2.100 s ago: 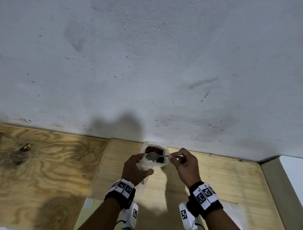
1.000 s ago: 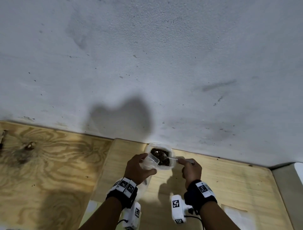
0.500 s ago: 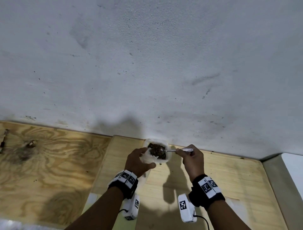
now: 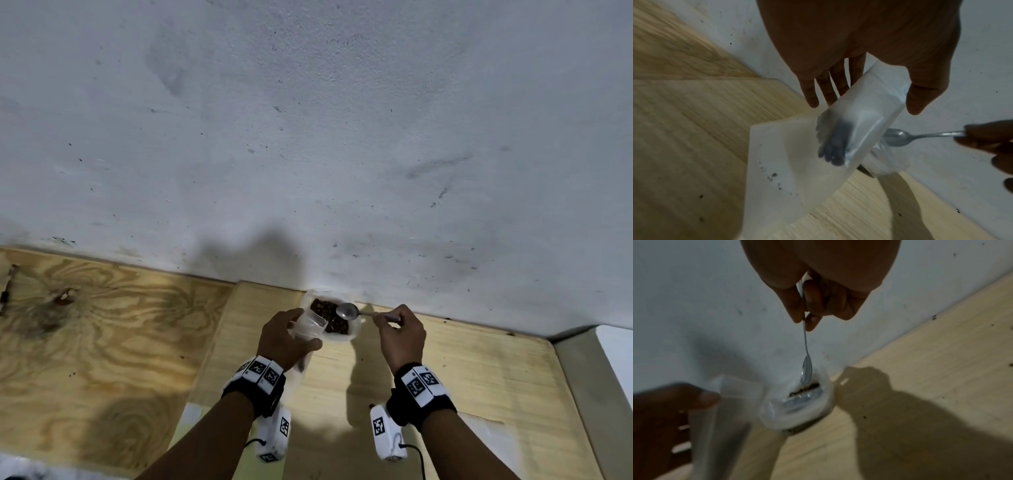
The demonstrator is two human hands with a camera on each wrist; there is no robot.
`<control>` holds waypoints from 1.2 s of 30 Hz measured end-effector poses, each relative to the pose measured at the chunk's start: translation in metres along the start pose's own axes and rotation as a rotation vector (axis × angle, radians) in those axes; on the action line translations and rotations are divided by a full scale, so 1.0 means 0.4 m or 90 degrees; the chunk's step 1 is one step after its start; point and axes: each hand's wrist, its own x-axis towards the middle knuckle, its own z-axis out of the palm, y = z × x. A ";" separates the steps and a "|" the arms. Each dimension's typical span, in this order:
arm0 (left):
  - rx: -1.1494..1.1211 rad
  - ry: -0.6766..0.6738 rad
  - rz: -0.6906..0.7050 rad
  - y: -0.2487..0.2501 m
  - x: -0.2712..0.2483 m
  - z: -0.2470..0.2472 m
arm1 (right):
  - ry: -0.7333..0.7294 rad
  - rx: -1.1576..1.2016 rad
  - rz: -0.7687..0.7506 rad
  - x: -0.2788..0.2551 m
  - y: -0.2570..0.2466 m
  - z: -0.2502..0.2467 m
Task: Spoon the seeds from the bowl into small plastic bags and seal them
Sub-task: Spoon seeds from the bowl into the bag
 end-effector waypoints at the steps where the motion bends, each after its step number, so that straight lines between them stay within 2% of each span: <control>1: -0.001 0.001 0.000 -0.002 0.004 0.001 | -0.003 -0.015 0.001 0.004 0.009 0.009; 9: -0.007 0.004 0.009 -0.010 0.017 0.001 | -0.023 -0.040 0.042 0.017 0.063 0.093; 17: -0.025 -0.009 0.005 -0.011 0.027 -0.010 | -0.079 -0.012 0.241 0.018 0.091 0.146; 22: -0.035 -0.001 0.009 -0.015 0.024 -0.008 | -0.048 0.049 0.335 0.028 0.095 0.131; 30: -0.006 -0.005 0.024 -0.017 -0.005 -0.005 | -0.045 0.150 0.323 0.039 0.060 0.039; 36: 0.041 -0.016 0.027 -0.018 -0.039 0.012 | -0.083 0.217 0.269 0.010 0.060 -0.044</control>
